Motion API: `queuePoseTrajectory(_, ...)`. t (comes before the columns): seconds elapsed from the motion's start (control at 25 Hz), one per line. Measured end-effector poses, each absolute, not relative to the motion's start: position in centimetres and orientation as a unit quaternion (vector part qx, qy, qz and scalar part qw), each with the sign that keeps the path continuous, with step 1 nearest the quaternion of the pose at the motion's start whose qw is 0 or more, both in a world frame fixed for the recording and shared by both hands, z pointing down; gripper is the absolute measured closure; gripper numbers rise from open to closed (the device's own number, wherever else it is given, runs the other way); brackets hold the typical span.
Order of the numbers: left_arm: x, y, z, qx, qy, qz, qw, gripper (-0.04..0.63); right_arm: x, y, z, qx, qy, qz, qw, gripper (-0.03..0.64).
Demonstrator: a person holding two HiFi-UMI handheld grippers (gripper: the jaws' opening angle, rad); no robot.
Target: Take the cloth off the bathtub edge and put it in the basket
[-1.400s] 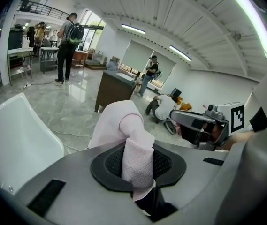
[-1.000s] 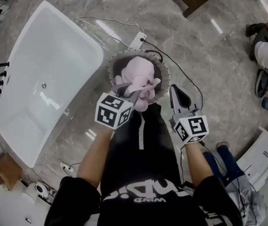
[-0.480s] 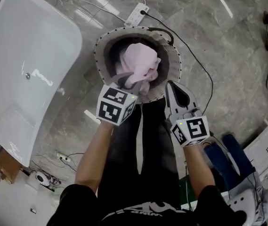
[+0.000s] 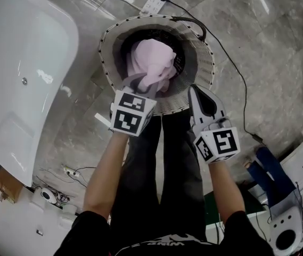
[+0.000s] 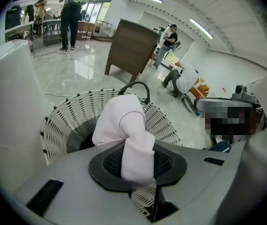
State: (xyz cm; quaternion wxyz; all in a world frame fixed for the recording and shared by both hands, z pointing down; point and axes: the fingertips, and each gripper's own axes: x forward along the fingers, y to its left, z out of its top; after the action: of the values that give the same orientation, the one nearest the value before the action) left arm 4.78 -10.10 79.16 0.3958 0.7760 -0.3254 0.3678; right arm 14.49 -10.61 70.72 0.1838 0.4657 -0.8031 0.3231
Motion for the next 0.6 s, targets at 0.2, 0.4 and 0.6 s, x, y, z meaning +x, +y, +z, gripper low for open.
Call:
queuePoseTrajectory(0.2, 3.9, -10.5, 80.0, 0.762, -0.353, 0.384, 0.384, 0.363, 14.4, -10.5, 71.0, 0.469, -0.798, 0.329, 0.189, 0.604)
queuePoseTrajectory(0.4, 4.1, -10.6, 80.1, 0.766, -0.348, 0.388, 0.376, 0.314, 13.9, -10.5, 71.2, 0.467, -0.797, 0.331, 0.194, 0.604)
queuePoseTrajectory(0.6, 3.8, -10.4, 80.2, 0.762, -0.351, 0.389, 0.380, 0.299, 13.4, -10.8, 71.0, 0.466, -0.797, 0.332, 0.193, 0.604)
